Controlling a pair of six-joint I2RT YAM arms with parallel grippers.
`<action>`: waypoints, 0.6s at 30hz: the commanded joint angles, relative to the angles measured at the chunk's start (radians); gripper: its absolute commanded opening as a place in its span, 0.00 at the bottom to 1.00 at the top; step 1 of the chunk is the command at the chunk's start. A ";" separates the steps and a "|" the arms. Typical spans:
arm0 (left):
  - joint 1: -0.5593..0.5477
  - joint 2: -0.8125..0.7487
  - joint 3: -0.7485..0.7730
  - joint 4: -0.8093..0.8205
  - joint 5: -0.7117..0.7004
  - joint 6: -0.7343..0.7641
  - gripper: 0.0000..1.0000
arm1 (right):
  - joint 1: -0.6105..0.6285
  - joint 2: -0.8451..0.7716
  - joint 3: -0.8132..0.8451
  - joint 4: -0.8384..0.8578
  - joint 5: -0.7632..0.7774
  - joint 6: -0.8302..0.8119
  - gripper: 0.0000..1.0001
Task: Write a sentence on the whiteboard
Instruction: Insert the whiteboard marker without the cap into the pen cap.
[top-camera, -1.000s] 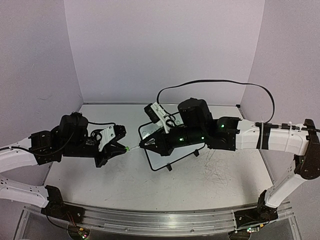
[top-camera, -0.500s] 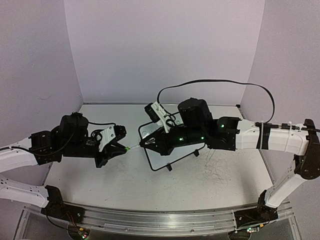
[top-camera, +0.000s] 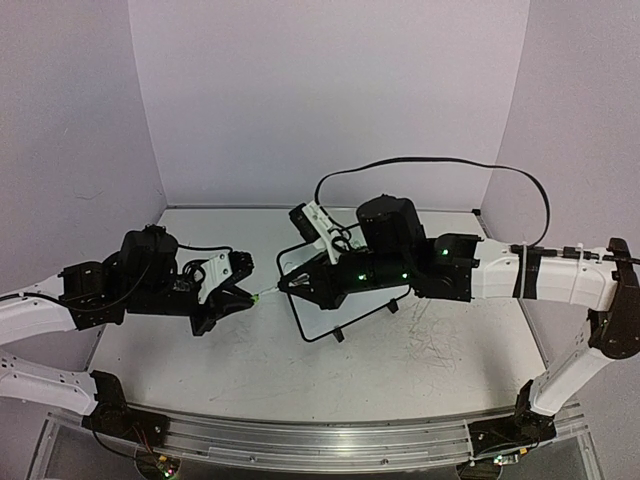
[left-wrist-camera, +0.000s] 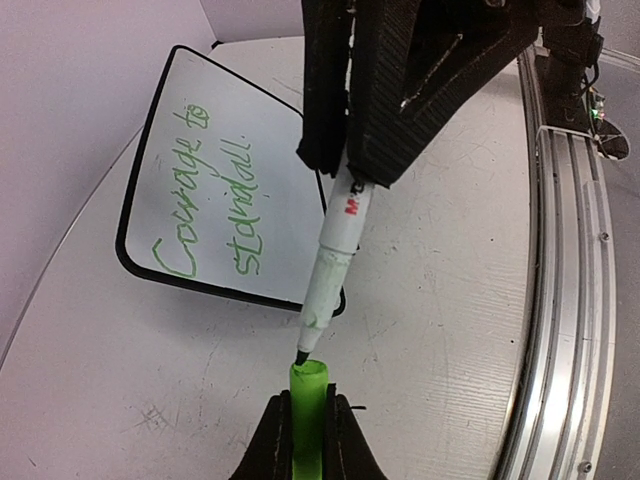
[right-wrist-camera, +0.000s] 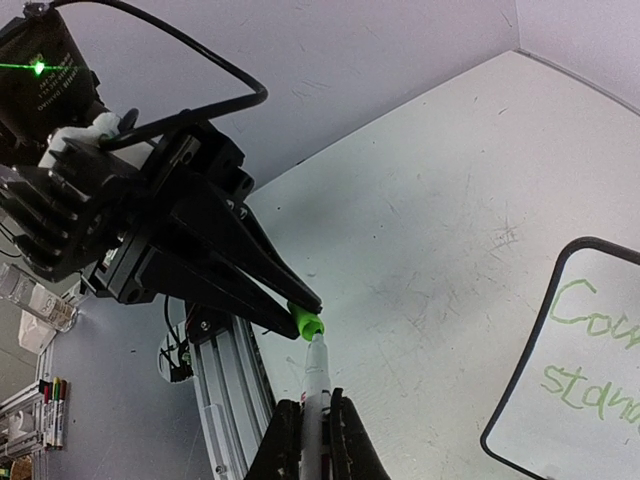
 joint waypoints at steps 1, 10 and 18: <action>-0.007 0.005 -0.003 0.035 0.008 0.003 0.00 | 0.008 -0.036 -0.003 0.068 0.006 -0.006 0.00; -0.011 0.003 -0.005 0.035 0.007 0.002 0.00 | 0.007 -0.035 -0.024 0.075 0.018 0.009 0.00; -0.011 0.002 -0.005 0.035 0.006 0.001 0.00 | 0.008 -0.068 -0.062 0.068 0.014 0.015 0.00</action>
